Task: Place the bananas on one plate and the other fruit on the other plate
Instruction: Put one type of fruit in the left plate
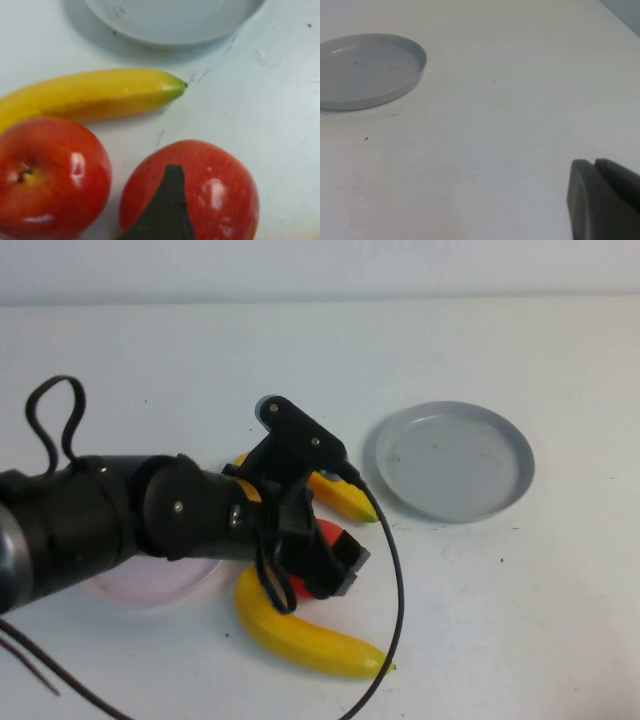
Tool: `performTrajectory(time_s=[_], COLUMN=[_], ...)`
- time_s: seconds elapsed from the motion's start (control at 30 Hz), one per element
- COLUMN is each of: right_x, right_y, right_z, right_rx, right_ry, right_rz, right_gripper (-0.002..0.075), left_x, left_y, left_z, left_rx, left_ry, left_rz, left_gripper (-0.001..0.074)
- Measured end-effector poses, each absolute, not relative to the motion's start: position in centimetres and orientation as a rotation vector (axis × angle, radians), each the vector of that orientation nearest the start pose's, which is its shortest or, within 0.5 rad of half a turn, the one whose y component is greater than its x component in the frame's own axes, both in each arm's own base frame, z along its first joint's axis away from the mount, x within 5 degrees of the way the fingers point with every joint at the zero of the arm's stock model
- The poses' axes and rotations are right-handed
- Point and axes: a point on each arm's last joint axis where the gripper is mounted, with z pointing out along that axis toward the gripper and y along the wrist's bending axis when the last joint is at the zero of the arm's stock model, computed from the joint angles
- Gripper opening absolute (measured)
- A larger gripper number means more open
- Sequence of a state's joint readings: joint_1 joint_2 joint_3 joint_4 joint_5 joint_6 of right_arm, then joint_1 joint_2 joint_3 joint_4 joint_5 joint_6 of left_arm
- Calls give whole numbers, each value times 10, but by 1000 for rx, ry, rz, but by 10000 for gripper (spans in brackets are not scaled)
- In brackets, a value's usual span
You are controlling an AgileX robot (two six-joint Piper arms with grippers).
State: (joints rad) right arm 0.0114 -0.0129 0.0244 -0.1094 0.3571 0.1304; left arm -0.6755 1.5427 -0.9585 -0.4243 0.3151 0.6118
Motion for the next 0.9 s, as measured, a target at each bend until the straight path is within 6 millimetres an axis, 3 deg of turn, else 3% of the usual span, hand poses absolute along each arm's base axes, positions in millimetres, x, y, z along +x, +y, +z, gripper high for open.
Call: performTrajectory(time_s=[0.17,0.37,0.57,0.9], right_x=[53,53,53,53], right_y=[-3,-3,-3,-3], right_z=[174,174,174,174], right_rx=[42,42,42,42], right_ry=[1850,1850,1850,1850], right_rz=[-8,-8,-8,-8], right_gripper=[-15,-15,-15,-15], left_x=[252,258,258,259], left_y=[-221,-212,-208,-218], left_z=[232,234,237,246], left_rx=[960,864,764,707], left_ry=[2385,2531,2608,2575], left_rz=[-453,-292,-229,-257], left_gripper=[649,649,649,649])
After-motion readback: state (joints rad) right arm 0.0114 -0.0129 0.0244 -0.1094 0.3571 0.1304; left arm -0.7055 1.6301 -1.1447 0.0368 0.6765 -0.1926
